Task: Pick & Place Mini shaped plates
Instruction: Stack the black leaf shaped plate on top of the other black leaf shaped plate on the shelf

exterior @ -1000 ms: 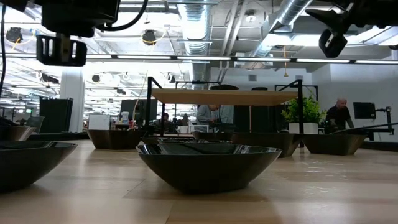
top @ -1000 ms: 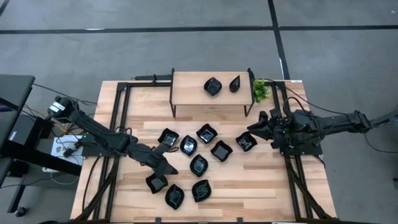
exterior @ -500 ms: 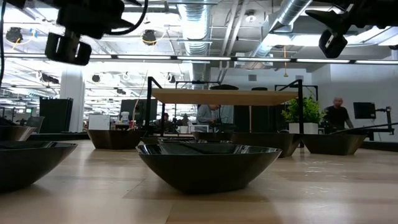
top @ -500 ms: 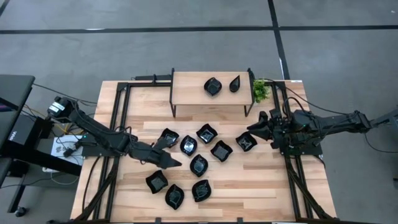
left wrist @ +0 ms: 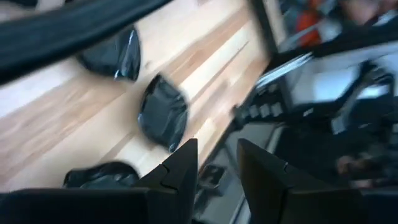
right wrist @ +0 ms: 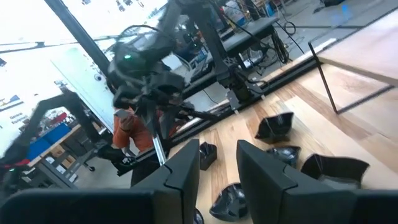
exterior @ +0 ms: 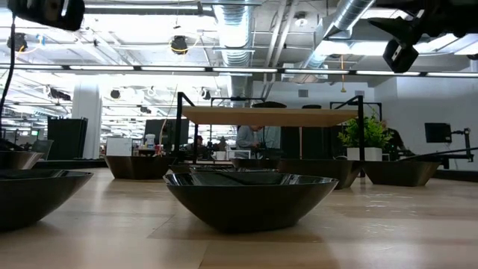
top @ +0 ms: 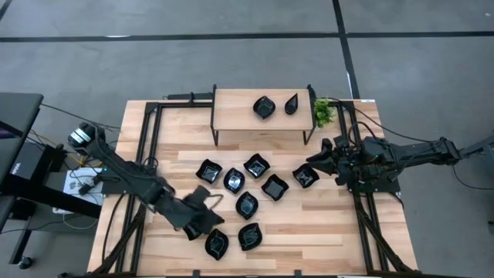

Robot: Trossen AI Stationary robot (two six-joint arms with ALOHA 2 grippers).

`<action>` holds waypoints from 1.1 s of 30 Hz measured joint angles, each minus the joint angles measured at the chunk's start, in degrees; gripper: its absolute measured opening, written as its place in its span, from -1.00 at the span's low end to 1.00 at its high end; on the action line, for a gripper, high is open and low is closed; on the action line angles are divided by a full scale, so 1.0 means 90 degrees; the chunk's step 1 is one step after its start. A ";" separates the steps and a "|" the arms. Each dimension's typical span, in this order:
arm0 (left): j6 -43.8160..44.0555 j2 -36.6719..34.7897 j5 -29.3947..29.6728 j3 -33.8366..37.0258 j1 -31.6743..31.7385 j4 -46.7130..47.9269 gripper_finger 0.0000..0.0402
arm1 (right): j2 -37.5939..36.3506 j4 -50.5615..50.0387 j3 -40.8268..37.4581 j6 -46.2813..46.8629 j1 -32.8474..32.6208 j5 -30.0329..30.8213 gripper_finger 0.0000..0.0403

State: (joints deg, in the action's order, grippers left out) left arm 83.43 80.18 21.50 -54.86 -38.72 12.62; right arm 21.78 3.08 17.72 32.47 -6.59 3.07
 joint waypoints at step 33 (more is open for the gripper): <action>-0.3744 0.2088 -0.1132 -0.1325 0.0203 0.2728 -0.44 | -0.0002 -0.0443 0.0002 0.0003 -0.0002 0.0000 -0.49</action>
State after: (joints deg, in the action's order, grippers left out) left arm 49.73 98.98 11.31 -66.78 -36.90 37.18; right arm 21.76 -0.91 17.74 32.49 -6.61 3.07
